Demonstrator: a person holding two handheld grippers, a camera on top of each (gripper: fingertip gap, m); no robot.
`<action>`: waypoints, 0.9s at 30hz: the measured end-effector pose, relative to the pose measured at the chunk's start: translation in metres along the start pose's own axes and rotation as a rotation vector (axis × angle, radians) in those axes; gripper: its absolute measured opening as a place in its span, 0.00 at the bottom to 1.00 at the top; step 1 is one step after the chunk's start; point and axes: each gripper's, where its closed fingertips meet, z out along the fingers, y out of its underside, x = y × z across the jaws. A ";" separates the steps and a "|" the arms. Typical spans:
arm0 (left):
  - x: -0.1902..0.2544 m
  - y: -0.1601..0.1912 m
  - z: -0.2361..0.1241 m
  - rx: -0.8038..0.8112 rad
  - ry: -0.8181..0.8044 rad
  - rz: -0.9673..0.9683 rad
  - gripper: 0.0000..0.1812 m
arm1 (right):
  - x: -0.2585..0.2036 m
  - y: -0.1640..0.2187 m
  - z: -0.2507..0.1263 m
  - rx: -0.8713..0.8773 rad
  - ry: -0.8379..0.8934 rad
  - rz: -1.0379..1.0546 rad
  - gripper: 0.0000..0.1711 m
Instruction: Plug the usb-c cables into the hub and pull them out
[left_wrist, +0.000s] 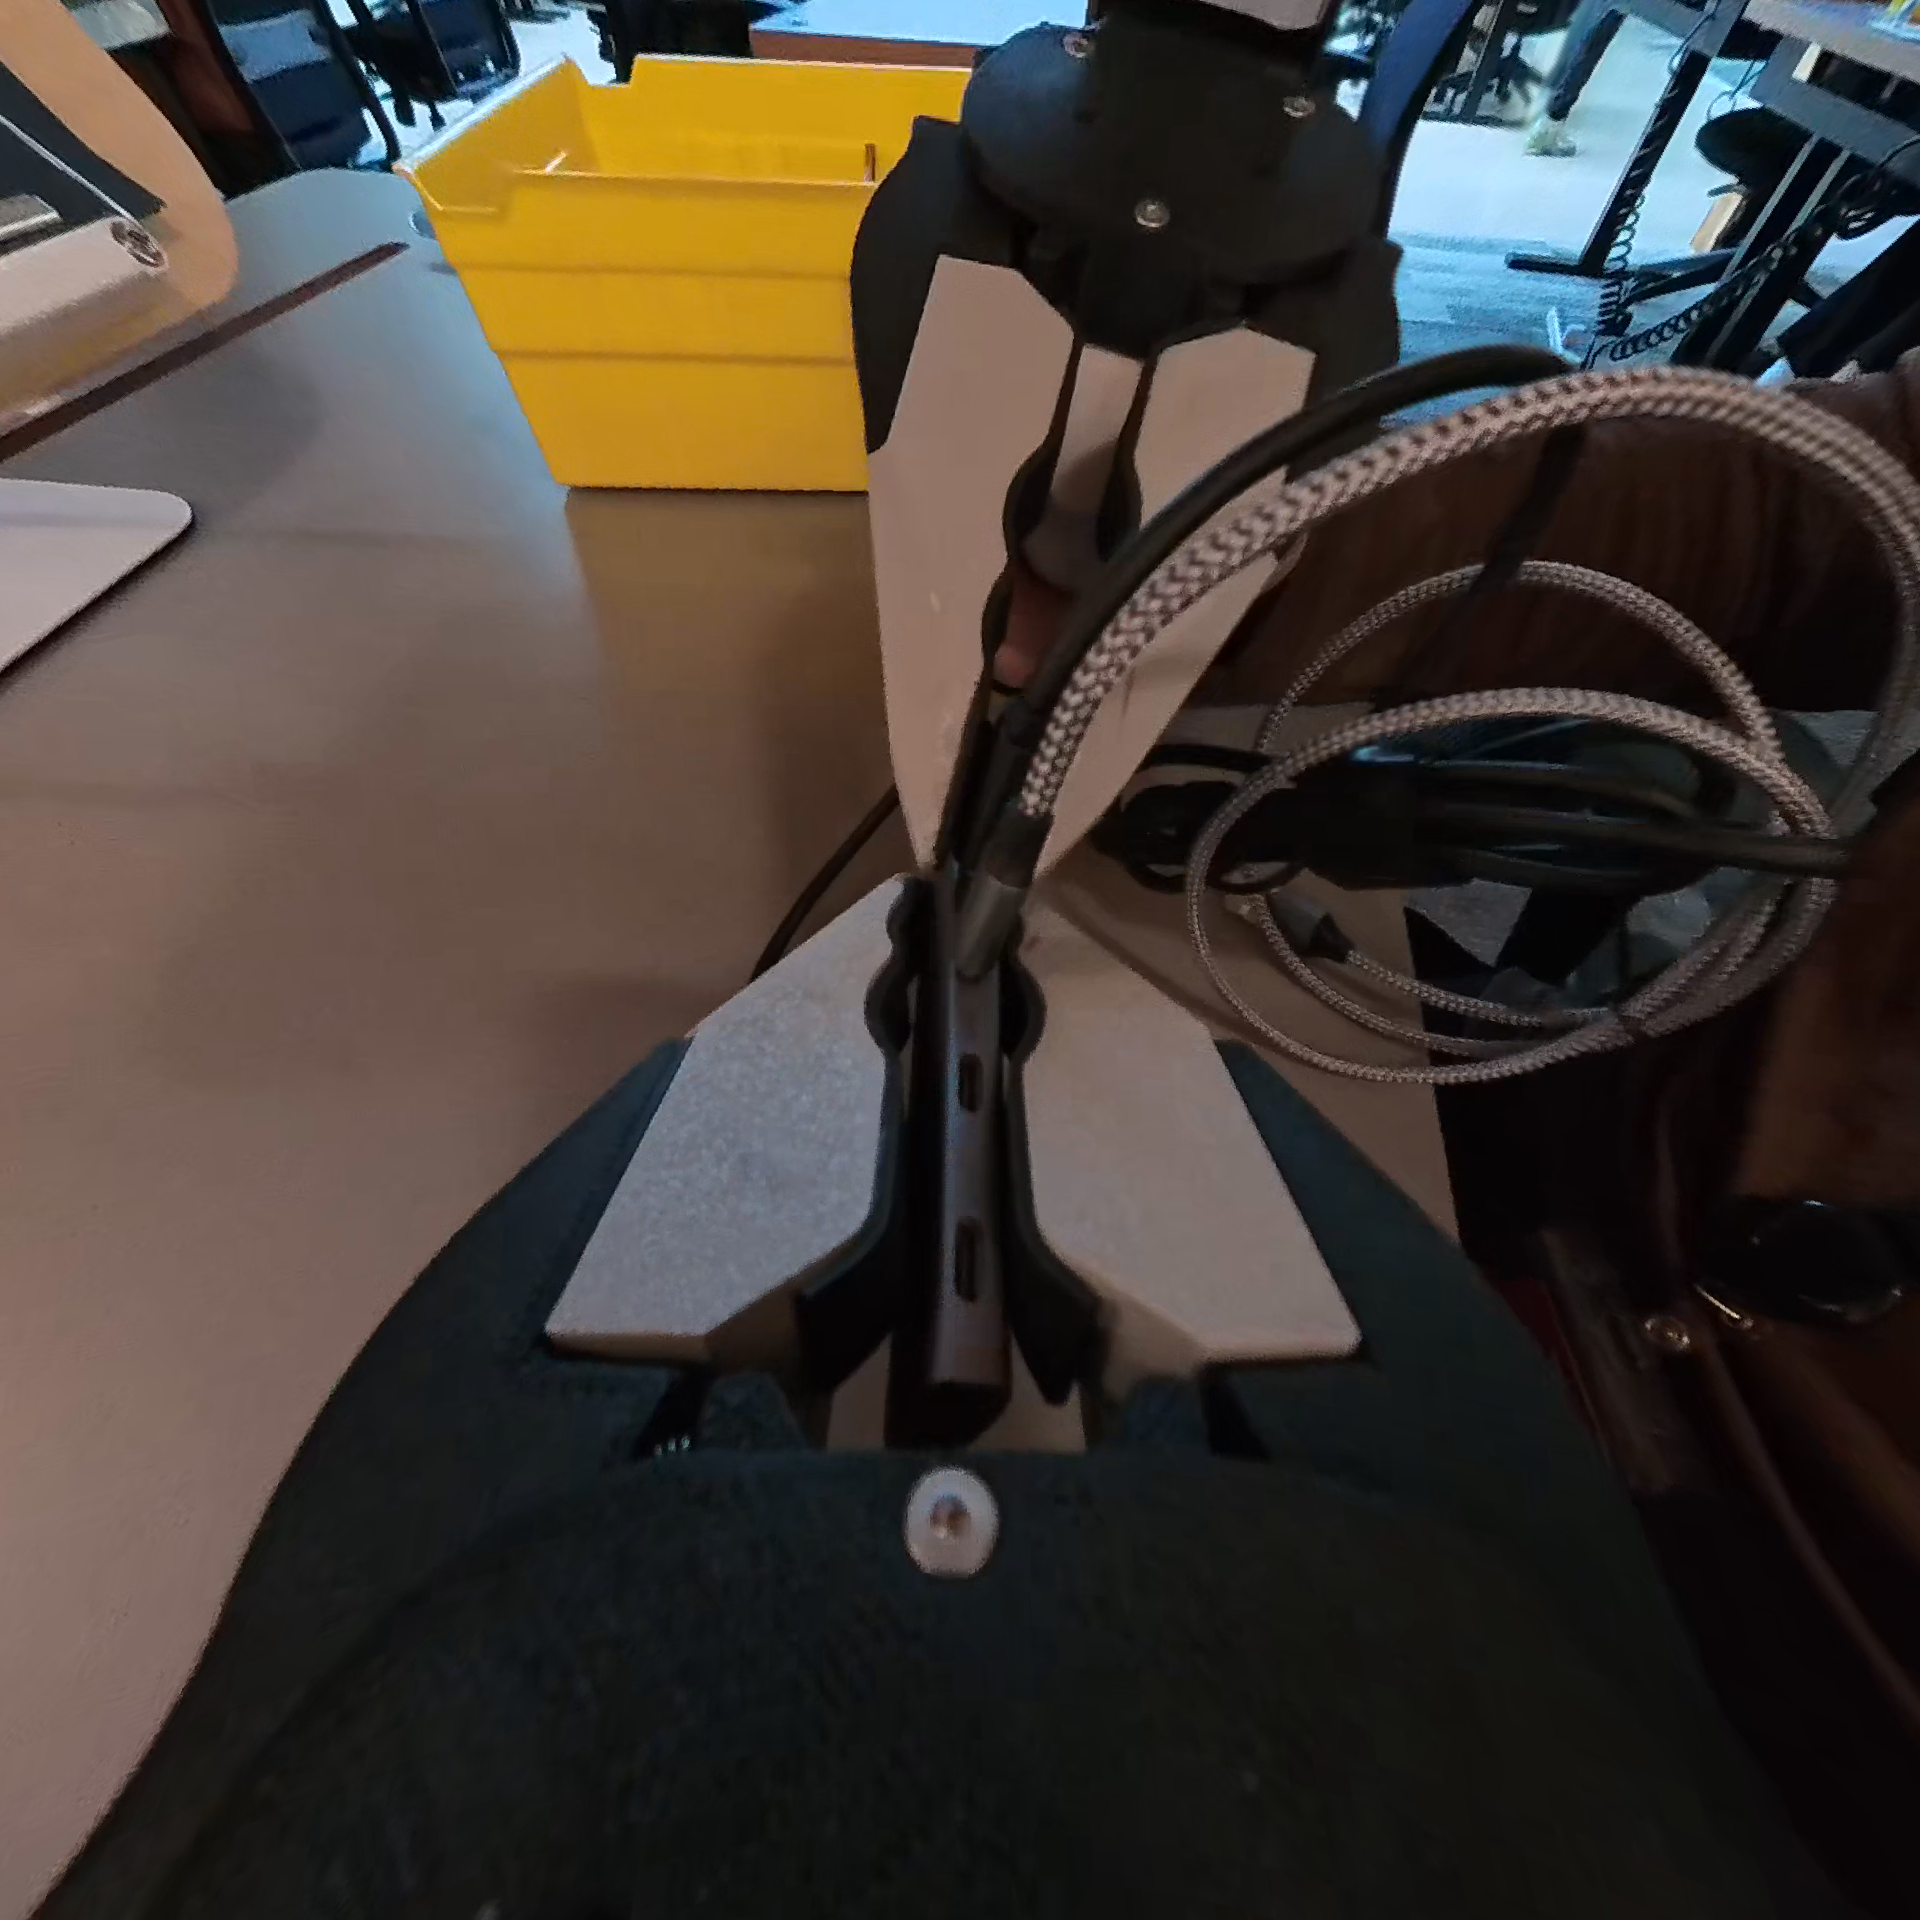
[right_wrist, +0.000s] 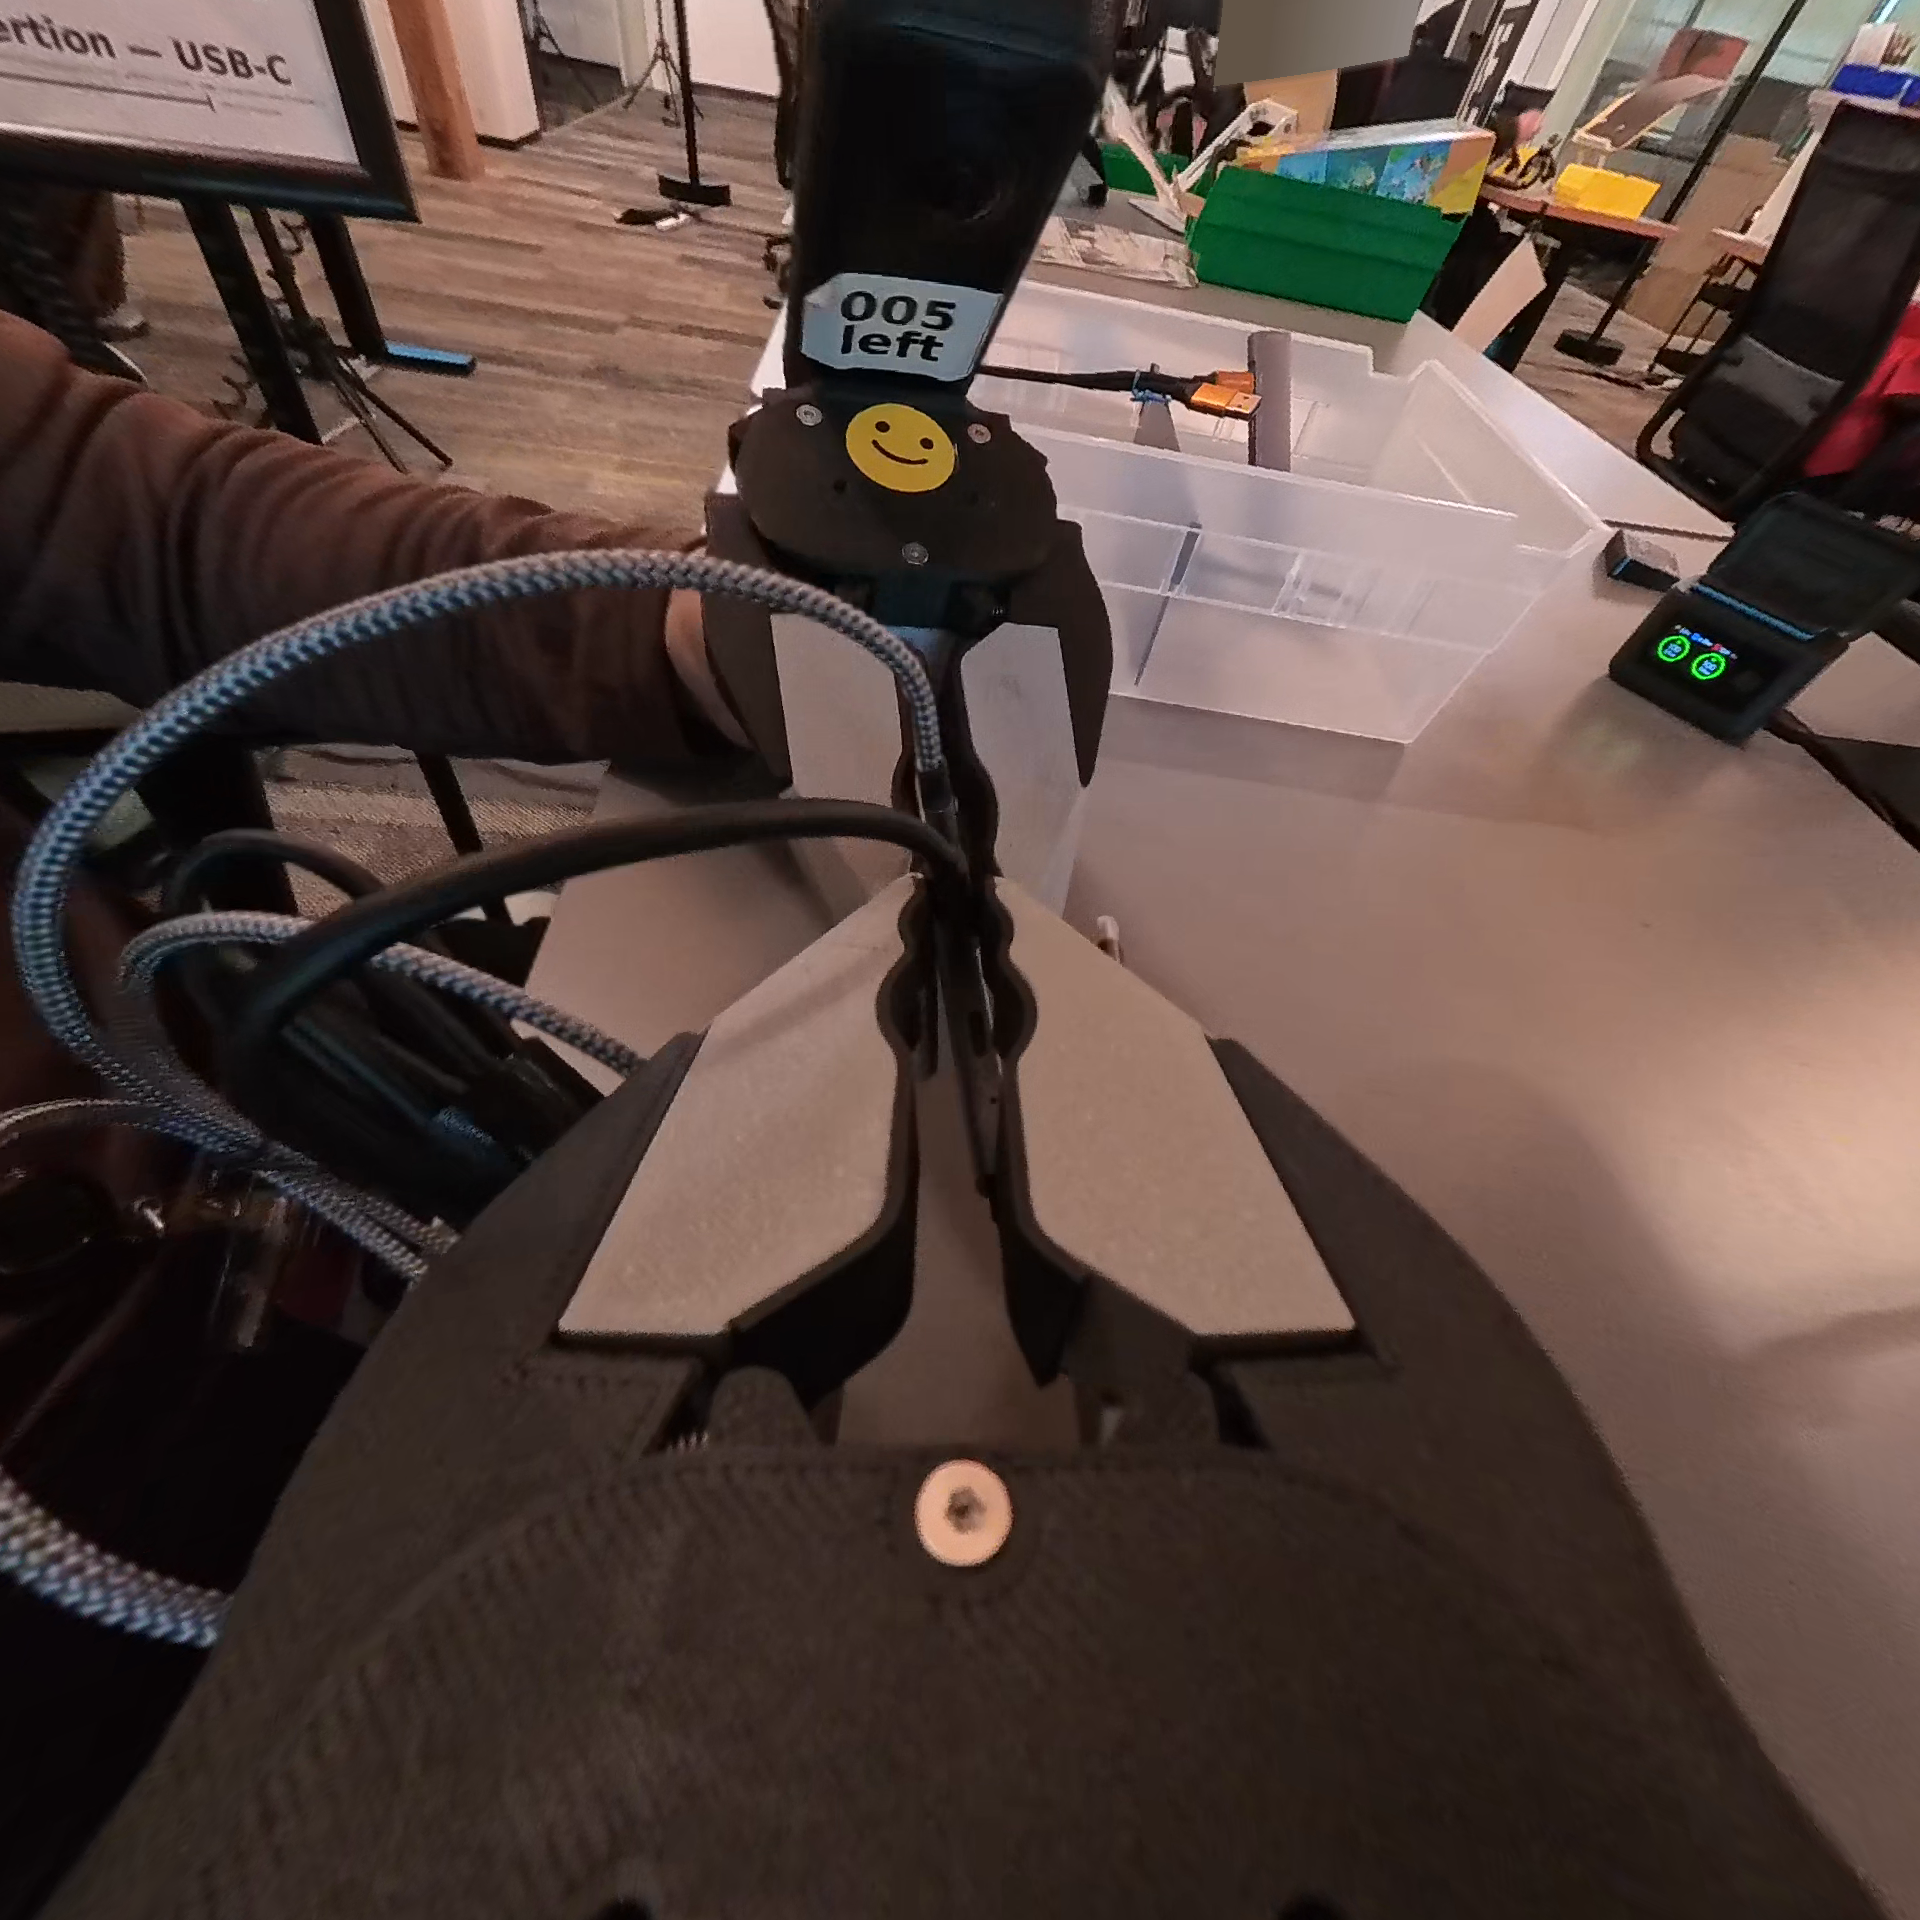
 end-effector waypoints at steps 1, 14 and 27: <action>0.000 0.000 0.000 -0.002 0.001 0.003 0.05 | 0.000 0.000 0.000 0.002 -0.004 0.006 0.03; -0.002 -0.012 -0.004 0.077 0.033 -0.122 0.05 | 0.009 -0.006 -0.005 0.024 0.052 0.013 0.03; -0.001 -0.017 0.008 0.103 0.022 -0.228 0.04 | 0.043 -0.046 -0.021 0.401 0.000 0.427 0.02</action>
